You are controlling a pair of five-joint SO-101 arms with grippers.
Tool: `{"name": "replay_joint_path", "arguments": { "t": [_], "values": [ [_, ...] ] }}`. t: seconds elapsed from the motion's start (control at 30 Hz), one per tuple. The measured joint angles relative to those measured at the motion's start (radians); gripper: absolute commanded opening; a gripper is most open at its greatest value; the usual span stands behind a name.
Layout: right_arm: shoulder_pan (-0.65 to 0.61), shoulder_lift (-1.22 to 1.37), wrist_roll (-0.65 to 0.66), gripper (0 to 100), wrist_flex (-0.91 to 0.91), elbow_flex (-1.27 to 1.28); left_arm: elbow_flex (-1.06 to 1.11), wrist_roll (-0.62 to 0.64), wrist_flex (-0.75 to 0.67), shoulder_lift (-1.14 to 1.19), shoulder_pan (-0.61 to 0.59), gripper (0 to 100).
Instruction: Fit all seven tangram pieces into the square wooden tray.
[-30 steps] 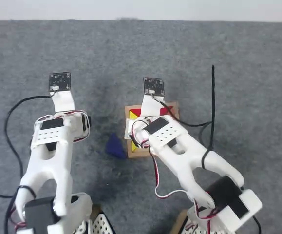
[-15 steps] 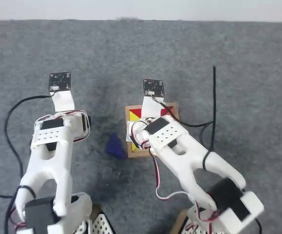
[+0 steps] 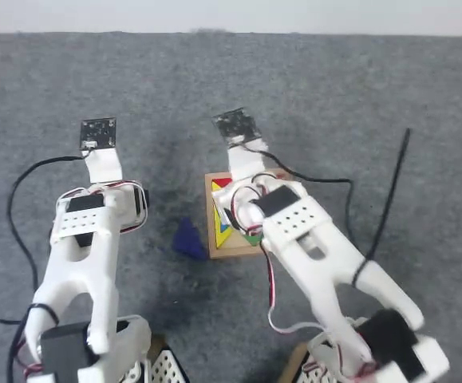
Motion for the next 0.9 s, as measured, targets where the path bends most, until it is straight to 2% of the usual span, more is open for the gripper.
{"name": "replay_joint_path", "arguments": {
  "t": [0.37,0.7,0.9],
  "values": [
    [-0.018,0.313,0.109,0.6,-0.032,-0.14,0.0,0.0,0.0,0.0,0.0,18],
    [-0.023,0.315,0.112,0.6,-0.009,-0.14,0.0,0.0,0.0,0.0,0.0,18],
    [-0.023,0.235,0.11,0.6,-0.005,-0.054,0.0,0.0,0.0,0.0,0.0,18]
  ]
}}
